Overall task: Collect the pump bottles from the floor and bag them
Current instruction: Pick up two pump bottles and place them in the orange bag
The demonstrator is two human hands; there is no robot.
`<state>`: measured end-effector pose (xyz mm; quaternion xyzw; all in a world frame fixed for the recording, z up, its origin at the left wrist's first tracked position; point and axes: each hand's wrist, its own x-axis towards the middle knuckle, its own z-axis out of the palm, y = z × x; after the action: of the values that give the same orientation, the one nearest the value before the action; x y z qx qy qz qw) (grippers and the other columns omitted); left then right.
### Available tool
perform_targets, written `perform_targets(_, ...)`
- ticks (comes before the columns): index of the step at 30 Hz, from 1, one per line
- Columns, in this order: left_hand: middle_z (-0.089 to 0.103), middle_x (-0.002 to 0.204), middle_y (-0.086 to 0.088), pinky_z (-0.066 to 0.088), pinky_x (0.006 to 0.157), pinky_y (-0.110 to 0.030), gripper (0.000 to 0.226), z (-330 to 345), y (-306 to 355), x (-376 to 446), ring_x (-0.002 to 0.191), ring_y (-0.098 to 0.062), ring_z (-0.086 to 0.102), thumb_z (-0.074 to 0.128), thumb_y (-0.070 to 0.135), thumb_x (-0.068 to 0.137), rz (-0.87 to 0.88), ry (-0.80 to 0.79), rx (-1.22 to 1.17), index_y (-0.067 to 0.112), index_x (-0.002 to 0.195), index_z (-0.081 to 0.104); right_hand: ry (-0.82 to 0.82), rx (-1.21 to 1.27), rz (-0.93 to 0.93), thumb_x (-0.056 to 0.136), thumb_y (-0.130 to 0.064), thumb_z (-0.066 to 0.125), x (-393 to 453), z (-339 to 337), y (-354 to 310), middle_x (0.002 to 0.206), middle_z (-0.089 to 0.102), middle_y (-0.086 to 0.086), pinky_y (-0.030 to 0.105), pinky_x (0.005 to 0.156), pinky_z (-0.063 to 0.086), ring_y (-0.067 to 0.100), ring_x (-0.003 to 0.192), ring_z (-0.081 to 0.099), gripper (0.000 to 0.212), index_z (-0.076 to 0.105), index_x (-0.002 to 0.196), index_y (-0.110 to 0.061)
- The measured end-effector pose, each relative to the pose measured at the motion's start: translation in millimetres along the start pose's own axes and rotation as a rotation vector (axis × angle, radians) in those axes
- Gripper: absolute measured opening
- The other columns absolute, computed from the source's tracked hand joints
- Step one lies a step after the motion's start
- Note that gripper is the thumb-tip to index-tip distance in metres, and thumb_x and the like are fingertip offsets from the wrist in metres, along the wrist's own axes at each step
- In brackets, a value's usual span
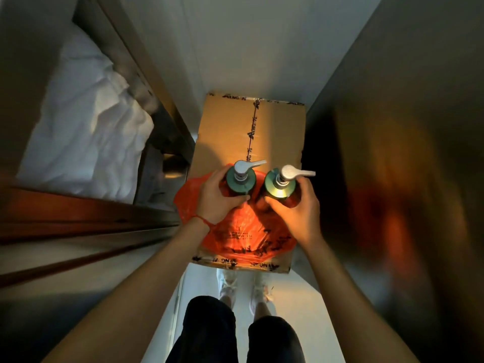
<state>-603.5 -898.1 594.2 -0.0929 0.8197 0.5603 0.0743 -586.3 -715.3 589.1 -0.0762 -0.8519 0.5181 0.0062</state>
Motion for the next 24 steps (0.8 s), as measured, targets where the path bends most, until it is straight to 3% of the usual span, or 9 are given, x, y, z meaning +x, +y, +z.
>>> perform_targets(2,0.058,0.11,-0.004,0.039,0.091,-0.009,0.067,4,-5,4,0.105,-0.018,0.054,0.085,0.005,0.053,0.011,-0.013,-0.007,0.006,0.114,0.056,-0.025,-0.001,-0.006,0.058,-0.031,0.079,0,2,5,0.106,0.056,-0.012,0.006,0.088,0.035,0.003,0.102,0.052,0.059,0.053,0.11,-0.024)
perform_targets(4,0.058,0.112,-0.006,0.043,0.097,-0.03,0.067,7,-6,6,0.107,-0.022,0.054,0.085,0.003,0.053,0.017,-0.038,-0.032,0.006,0.114,0.056,-0.04,-0.007,-0.014,0.059,-0.025,0.081,-1,4,9,0.107,0.054,-0.012,0.005,0.089,0.034,-0.001,0.102,0.05,0.061,0.053,0.113,-0.021)
perform_targets(6,0.057,0.111,-0.005,0.044,0.096,-0.039,0.069,9,-7,7,0.106,-0.021,0.054,0.085,0.005,0.053,0.048,-0.044,-0.045,0.007,0.115,0.056,-0.037,-0.012,-0.015,0.059,-0.023,0.082,-2,6,11,0.103,0.052,-0.018,0.003,0.088,0.033,-0.004,0.1,0.048,0.061,0.054,0.112,-0.02)
perform_targets(10,0.057,0.112,0.0,0.044,0.095,-0.032,0.07,11,-7,7,0.108,-0.016,0.054,0.082,0.02,0.053,0.098,-0.047,-0.042,0.017,0.116,0.055,-0.018,0.004,0.002,0.058,-0.031,0.078,0,5,10,0.1,0.053,-0.023,0.003,0.086,0.034,-0.003,0.098,0.05,0.057,0.052,0.108,-0.026)
perform_targets(13,0.058,0.113,-0.003,0.045,0.095,-0.035,0.068,12,-8,8,0.108,-0.016,0.053,0.083,0.015,0.055,0.091,-0.065,-0.043,0.014,0.117,0.055,-0.026,0.015,0.023,0.057,-0.036,0.076,2,4,8,0.102,0.054,-0.026,0.009,0.089,0.037,0.001,0.102,0.053,0.058,0.048,0.108,-0.039)
perform_targets(15,0.058,0.114,-0.004,0.045,0.095,-0.035,0.068,12,-10,7,0.109,-0.018,0.054,0.084,0.009,0.055,0.086,-0.069,-0.035,0.013,0.116,0.055,-0.038,0.012,0.033,0.057,-0.036,0.076,1,4,8,0.106,0.057,-0.018,0.019,0.092,0.04,0.007,0.105,0.055,0.059,0.048,0.11,-0.038)
perform_targets(18,0.058,0.113,-0.001,0.043,0.093,-0.019,0.069,11,-11,5,0.107,-0.015,0.054,0.085,0.009,0.054,0.095,-0.065,-0.02,0.02,0.115,0.054,-0.06,0.019,0.042,0.059,-0.035,0.077,-1,4,11,0.114,0.059,-0.006,0.029,0.095,0.042,0.014,0.11,0.056,0.064,0.049,0.115,-0.032)
perform_targets(20,0.059,0.114,-0.003,0.042,0.093,-0.018,0.068,10,-10,4,0.108,-0.016,0.054,0.085,0.01,0.055,0.093,-0.078,-0.018,0.017,0.115,0.055,-0.065,0.018,0.048,0.059,-0.035,0.078,-3,4,11,0.111,0.059,-0.012,0.026,0.094,0.042,0.011,0.109,0.055,0.063,0.048,0.115,-0.034)
perform_targets(24,0.059,0.12,-0.009,0.042,0.097,-0.025,0.069,7,-7,1,0.113,-0.017,0.053,0.084,0.011,0.058,0.069,-0.095,-0.041,0.011,0.12,0.053,-0.046,0.015,0.047,0.06,-0.038,0.078,-7,4,8,0.102,0.053,-0.032,0.007,0.089,0.037,-0.003,0.103,0.052,0.06,0.049,0.113,-0.037)
